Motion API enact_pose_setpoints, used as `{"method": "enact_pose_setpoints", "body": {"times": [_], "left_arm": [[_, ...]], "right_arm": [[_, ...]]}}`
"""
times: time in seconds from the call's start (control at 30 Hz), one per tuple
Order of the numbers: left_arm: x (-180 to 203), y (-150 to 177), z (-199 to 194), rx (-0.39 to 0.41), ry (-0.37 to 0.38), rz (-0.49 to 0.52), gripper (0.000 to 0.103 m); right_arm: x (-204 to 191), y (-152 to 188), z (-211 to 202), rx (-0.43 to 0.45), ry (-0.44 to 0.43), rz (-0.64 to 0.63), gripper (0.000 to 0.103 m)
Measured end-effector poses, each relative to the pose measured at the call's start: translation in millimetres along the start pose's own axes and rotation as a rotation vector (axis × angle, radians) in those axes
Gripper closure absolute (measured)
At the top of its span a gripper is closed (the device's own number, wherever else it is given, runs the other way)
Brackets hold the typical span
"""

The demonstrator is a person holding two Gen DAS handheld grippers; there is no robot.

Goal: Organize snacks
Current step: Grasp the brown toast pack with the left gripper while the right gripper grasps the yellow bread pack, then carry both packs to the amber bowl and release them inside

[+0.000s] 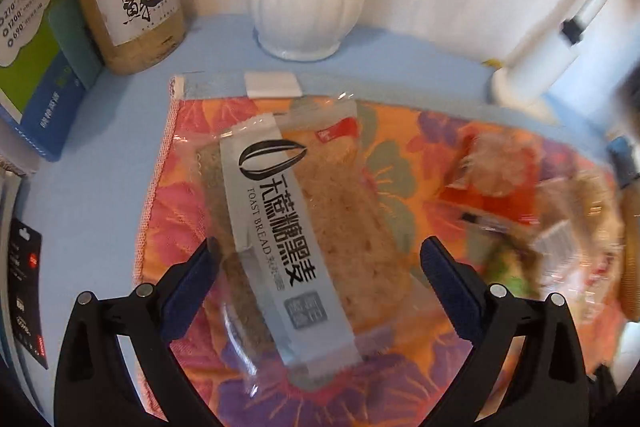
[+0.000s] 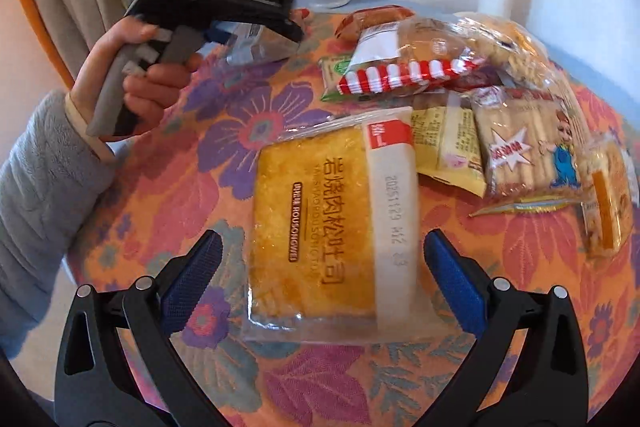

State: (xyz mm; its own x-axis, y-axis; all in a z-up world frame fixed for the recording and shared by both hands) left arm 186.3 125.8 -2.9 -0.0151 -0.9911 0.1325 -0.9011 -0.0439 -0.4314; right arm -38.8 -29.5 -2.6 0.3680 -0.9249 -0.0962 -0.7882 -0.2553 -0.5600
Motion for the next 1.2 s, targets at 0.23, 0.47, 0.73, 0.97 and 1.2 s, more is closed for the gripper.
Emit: {"method": "enact_pose_setpoints", "body": {"times": [0.23, 0.47, 0.73, 0.97, 1.2], "left_arm": [[8.6, 8.3, 1.6, 0.045, -0.085, 0.058, 0.021], [17.1, 46.4, -40.1, 0.083, -0.050, 0.131, 0.024], [62.3, 89.8, -100.9, 0.164, 0.053, 0.205, 0.025], [158.3, 112.1, -150.7, 0.237, 0.179, 0.333, 0.024], [296.7, 110.1, -175.4, 0.266, 0.333, 0.513, 0.024]], "right_arm": [[-8.4, 8.4, 11.9, -0.026, 0.133, -0.039, 0.017], [-7.3, 35.1, -9.0, -0.008, 0.126, -0.021, 0.026], [15.0, 79.2, -56.2, 0.029, 0.138, 0.069, 0.027], [67.6, 104.2, -137.9, 0.163, 0.169, 0.220, 0.027], [161.5, 109.2, -229.3, 0.346, 0.285, 0.406, 0.027]]}}
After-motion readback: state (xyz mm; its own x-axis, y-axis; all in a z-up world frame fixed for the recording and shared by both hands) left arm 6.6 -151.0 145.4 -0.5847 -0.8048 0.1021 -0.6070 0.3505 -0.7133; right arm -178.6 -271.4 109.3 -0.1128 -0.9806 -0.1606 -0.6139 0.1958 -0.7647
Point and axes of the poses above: each gripper's, at about its wrist camera, not at the fingertips, and z roughly the way its jaws point, x to its right, y to its underside, the point moved 3 cm from there along z, roughly the way its jaws point, and after that the axes turned 2 degrees about y, right-handed, at the moved point
